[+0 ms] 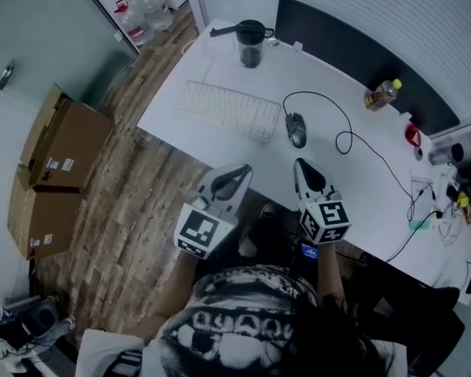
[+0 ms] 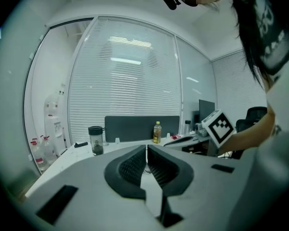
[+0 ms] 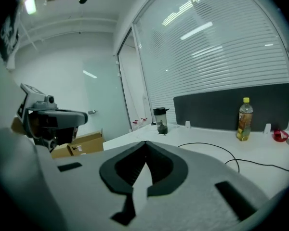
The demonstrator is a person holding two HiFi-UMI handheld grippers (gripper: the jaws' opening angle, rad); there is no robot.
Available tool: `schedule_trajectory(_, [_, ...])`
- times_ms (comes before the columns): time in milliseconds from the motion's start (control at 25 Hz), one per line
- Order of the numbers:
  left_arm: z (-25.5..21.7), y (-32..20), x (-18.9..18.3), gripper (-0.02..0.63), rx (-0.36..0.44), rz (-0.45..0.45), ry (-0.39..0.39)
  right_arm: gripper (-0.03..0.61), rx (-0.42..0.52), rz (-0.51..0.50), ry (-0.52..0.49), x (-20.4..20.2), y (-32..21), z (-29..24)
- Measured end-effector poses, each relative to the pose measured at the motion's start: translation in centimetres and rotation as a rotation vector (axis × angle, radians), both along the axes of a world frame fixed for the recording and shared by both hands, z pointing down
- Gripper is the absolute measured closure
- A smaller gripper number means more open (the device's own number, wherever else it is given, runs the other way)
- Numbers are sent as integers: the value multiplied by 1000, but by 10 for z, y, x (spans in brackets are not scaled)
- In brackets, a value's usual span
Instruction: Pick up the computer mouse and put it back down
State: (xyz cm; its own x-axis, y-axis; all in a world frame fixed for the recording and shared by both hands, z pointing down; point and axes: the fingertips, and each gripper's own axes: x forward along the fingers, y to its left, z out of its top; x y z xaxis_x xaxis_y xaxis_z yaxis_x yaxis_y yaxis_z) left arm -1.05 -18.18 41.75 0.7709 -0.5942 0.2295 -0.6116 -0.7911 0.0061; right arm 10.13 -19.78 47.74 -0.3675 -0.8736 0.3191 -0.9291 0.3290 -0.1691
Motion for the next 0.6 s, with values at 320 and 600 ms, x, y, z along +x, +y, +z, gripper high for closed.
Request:
schedule_trajectory(320, [11, -10, 10, 604, -10, -78, -48, 581, -74, 46, 32, 50, -59, 62])
schedule_trajectory(600, [18, -17, -4, 604, -29, -186, -67, 473, -170, 35, 25, 59, -105, 112])
